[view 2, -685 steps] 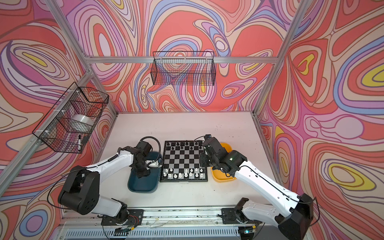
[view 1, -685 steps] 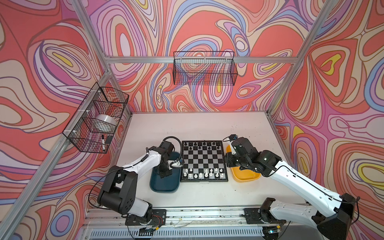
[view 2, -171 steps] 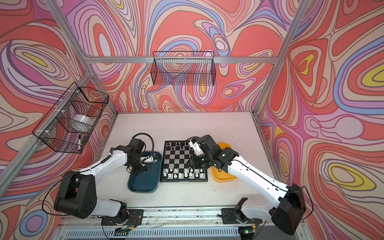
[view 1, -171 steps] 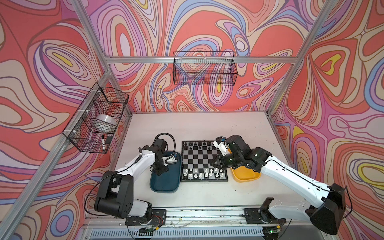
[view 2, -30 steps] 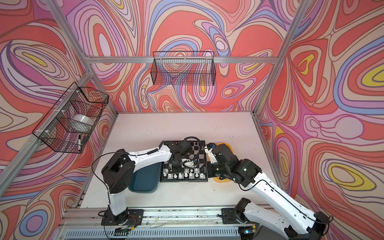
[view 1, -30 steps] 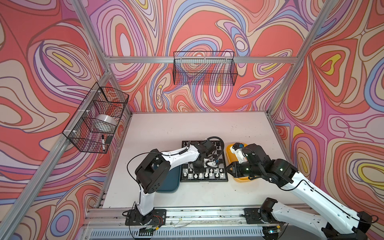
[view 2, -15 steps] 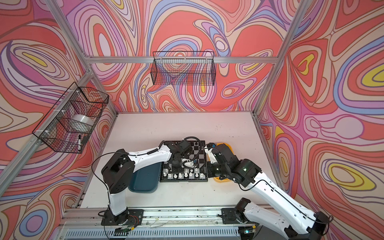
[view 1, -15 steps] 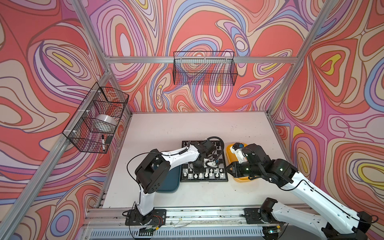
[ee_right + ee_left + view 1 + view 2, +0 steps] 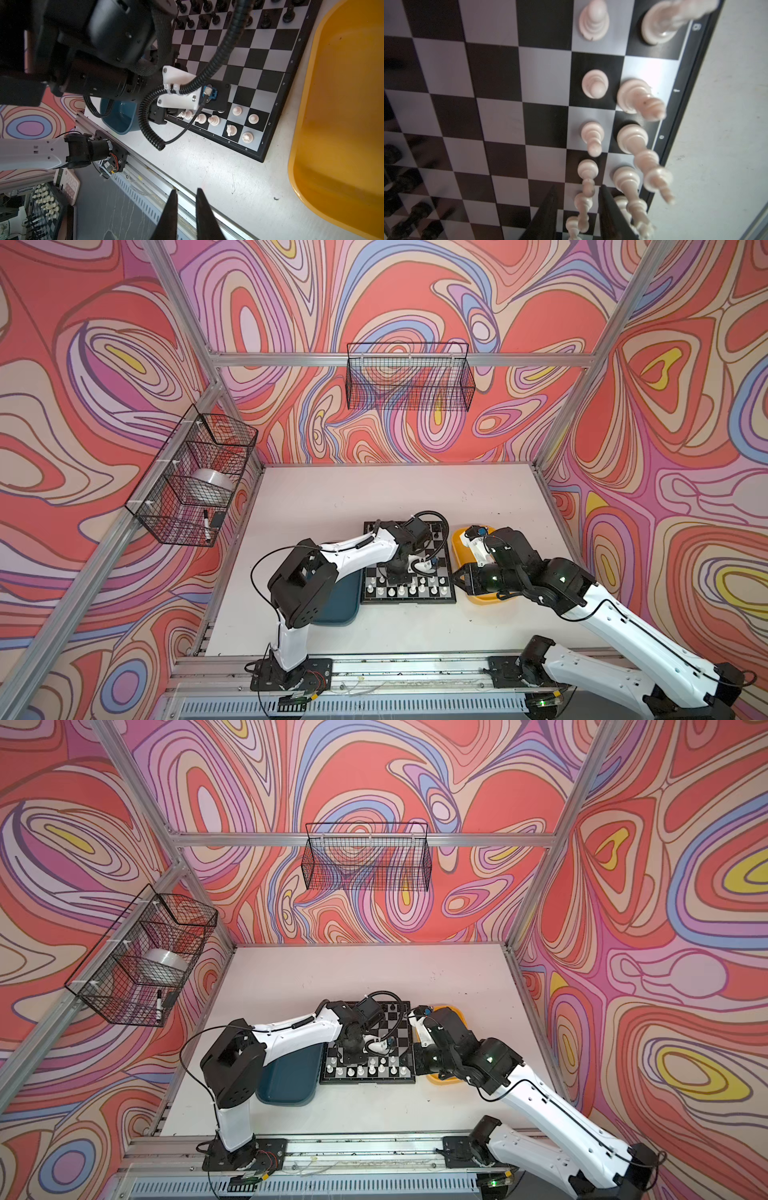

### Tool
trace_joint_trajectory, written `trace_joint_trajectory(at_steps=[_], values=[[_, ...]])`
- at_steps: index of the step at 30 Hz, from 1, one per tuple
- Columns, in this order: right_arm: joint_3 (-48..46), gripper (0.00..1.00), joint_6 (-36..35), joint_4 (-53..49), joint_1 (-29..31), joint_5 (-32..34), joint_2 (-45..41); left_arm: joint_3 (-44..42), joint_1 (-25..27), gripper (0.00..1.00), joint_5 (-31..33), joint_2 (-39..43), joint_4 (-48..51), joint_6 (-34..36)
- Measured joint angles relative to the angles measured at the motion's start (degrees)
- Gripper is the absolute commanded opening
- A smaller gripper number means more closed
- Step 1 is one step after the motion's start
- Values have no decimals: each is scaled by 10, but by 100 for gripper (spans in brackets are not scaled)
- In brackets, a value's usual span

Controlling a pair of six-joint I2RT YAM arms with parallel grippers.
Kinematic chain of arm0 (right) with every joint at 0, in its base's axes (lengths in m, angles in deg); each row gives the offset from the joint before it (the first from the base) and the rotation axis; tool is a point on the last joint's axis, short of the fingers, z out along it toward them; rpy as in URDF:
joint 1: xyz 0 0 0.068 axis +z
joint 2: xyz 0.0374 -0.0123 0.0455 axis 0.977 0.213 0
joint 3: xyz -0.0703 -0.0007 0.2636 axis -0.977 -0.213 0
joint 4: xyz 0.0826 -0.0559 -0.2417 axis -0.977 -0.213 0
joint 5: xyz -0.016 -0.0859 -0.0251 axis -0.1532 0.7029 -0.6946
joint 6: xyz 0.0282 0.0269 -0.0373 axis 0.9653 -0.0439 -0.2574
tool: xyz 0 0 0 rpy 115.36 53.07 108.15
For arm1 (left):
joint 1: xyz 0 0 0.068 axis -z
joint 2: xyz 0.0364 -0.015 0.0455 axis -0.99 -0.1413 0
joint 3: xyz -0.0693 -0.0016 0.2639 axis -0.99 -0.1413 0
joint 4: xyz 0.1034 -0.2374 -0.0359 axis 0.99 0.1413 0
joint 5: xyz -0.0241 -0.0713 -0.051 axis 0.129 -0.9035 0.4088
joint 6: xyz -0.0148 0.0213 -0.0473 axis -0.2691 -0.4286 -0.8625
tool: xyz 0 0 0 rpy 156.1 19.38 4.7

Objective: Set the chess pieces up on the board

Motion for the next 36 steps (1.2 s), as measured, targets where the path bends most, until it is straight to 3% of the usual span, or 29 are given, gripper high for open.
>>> trace_joint_trajectory(at_steps=[22,36], values=[[61,20,-11,7,0,-2,0,20,0,36,0,19,31,6],[213,23,-60,18,0,70,22,66,-33,36,-7,60,70,4]])
